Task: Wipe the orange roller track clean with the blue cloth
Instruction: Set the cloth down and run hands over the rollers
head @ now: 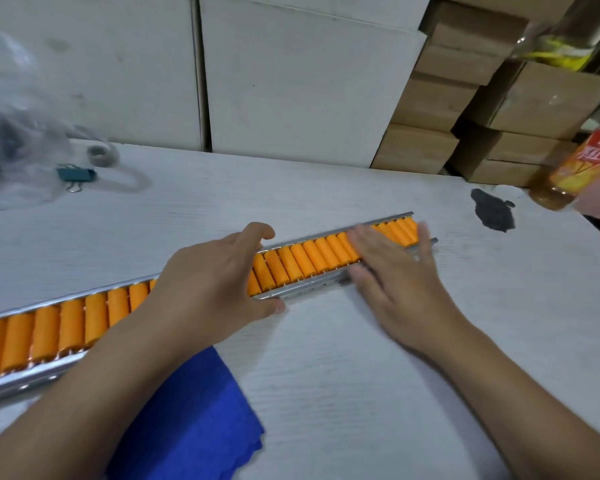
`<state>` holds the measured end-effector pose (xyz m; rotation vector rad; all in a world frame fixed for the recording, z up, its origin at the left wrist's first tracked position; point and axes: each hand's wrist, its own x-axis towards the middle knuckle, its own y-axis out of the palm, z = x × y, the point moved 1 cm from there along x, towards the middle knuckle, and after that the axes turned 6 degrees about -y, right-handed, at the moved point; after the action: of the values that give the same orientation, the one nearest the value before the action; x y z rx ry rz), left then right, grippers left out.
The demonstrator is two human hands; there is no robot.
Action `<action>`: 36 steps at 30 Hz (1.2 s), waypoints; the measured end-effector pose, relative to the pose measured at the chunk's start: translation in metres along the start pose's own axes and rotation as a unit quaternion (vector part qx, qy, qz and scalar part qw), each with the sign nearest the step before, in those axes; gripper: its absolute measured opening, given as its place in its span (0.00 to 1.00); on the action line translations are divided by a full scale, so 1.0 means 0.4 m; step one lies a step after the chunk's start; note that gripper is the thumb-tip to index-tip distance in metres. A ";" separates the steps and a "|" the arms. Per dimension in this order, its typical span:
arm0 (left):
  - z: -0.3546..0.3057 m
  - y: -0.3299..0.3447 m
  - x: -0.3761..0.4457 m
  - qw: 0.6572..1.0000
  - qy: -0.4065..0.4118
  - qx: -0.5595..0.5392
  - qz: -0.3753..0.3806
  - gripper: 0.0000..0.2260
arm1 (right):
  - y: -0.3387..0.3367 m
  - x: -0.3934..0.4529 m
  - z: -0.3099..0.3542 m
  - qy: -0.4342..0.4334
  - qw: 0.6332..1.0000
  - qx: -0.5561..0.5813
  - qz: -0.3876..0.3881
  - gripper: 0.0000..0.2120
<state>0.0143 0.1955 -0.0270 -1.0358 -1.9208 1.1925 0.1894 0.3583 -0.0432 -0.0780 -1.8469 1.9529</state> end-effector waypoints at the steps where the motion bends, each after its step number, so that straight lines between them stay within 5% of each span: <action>1: 0.001 -0.001 0.000 1.000 -0.001 0.000 0.001 0.35 | -0.004 -0.004 -0.038 0.028 1.000 -0.014 -0.002 0.28; 7: -0.004 -0.002 0.000 1.000 -0.003 0.000 -0.001 0.35 | -0.020 -0.020 -0.202 0.186 0.982 -0.002 0.014 0.32; 17: 0.015 -0.004 -0.028 0.998 0.046 0.023 -0.025 0.32 | -0.007 -0.039 -0.177 0.240 0.968 0.069 -0.017 0.31; 36: -0.012 0.023 0.031 0.993 0.037 0.110 -0.025 0.34 | 0.018 -0.043 0.111 0.044 0.991 0.118 0.040 0.36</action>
<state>0.0148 0.2107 -0.0325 -0.8965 -1.7056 1.2848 0.1876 0.3109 -0.0499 -0.1635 -1.5689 2.1725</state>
